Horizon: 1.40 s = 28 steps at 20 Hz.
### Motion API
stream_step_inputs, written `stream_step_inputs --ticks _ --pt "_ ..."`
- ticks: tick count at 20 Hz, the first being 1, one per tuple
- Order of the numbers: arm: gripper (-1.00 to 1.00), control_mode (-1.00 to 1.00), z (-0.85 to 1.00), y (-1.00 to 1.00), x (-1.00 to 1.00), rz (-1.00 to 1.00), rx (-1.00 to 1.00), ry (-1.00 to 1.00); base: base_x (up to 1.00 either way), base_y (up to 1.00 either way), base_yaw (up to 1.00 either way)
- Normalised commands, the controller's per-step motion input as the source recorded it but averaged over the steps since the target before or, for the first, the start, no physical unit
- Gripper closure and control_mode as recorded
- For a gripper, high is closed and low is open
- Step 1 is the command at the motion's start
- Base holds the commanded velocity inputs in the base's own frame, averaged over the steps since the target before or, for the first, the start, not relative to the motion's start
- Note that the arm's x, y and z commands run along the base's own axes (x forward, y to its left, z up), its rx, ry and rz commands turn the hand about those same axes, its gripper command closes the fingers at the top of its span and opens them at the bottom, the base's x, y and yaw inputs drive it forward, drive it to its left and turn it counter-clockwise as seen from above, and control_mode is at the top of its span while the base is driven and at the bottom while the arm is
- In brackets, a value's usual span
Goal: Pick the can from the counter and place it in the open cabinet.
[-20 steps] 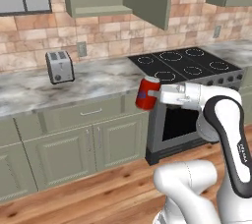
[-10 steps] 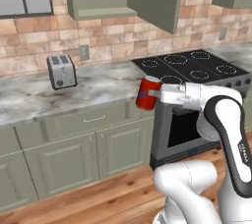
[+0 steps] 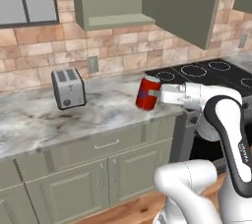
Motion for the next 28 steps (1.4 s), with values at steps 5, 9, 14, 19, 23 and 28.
stream_step_inputs --ticks 5,9,14,19,23,28 --pt "1.0 1.0 0.0 0.0 0.0 0.0 0.0 0.0 0.9 0.14 0.0" --pt "1.0 1.0 0.0 0.0 0.0 0.0 0.0 0.0 0.79 0.07 0.0" --pt "1.0 1.0 0.0 0.0 0.0 0.0 0.0 0.0 0.36 0.0 0.0" --pt "1.0 1.0 0.0 0.0 0.0 0.0 0.0 0.0 0.19 -0.15 0.0" --pt "1.0 1.0 0.0 0.0 0.0 0.0 0.0 0.0 0.15 -0.33 0.0" --pt "1.0 1.0 0.0 0.0 0.0 0.0 0.0 0.0 0.25 -0.44 0.0"
